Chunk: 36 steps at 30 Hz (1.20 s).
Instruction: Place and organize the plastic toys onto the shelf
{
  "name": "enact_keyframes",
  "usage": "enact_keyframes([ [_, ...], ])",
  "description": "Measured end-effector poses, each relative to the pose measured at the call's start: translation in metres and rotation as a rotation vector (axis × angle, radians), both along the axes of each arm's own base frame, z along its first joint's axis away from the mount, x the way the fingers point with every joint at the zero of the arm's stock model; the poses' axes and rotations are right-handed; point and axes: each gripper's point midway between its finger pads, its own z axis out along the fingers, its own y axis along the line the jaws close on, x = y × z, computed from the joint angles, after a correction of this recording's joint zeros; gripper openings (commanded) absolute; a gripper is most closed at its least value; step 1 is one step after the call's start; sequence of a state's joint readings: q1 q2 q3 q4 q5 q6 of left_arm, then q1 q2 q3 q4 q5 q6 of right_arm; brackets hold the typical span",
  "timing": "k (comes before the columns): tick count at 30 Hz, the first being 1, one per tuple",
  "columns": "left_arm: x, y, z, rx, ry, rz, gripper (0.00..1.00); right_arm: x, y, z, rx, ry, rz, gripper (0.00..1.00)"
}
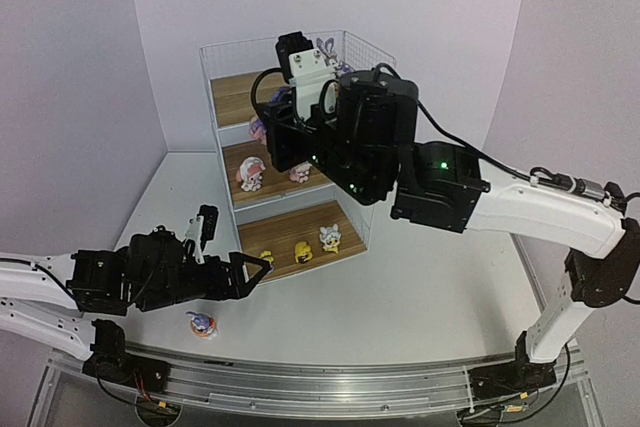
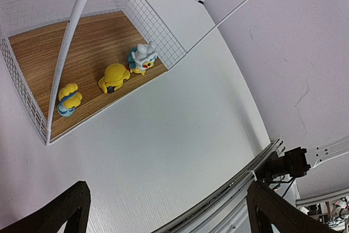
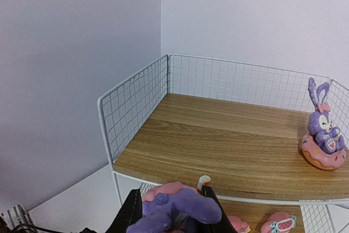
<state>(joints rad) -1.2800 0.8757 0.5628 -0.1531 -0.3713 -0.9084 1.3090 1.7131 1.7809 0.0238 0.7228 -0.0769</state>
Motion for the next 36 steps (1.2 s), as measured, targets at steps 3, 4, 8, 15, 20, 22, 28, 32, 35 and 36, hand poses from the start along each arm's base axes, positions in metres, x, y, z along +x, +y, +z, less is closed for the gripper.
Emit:
enact_keyframes([
  [3,-0.001,0.004,0.002,-0.006,0.007,0.004,1.0,0.016,0.005,0.003,-0.022,-0.021,-0.034,0.0],
  [4,-0.002,0.006,0.004,-0.014,0.007,0.005,1.0,0.021,0.005,0.006,-0.021,-0.027,-0.041,0.0],
  [8,-0.004,0.013,0.015,-0.069,0.004,0.011,1.0,0.039,-0.004,0.022,0.002,-0.043,-0.082,0.0],
  [15,-0.007,0.023,-0.001,-0.055,0.039,0.027,1.0,0.071,-0.016,0.036,0.034,-0.055,-0.161,0.0],
  [20,-0.006,0.027,-0.008,-0.035,0.059,0.047,1.0,0.084,-0.011,0.02,0.019,-0.025,-0.185,0.0],
  [22,-0.006,0.029,-0.009,-0.03,0.062,0.056,1.0,0.088,-0.012,0.018,0.034,-0.011,-0.196,0.0],
  [28,-0.004,0.031,-0.015,-0.013,0.076,0.075,1.0,0.092,-0.019,0.018,0.091,0.034,-0.232,0.01],
  [32,-0.003,0.031,-0.018,-0.004,0.079,0.081,1.0,0.095,-0.019,0.018,0.1,0.04,-0.252,0.06],
  [35,-0.003,0.031,-0.018,-0.003,0.077,0.085,1.0,0.098,-0.017,0.017,0.094,0.032,-0.268,0.16],
  [36,-0.003,0.031,-0.018,-0.002,0.076,0.087,1.0,0.099,-0.017,0.017,0.091,0.029,-0.273,0.19],
])
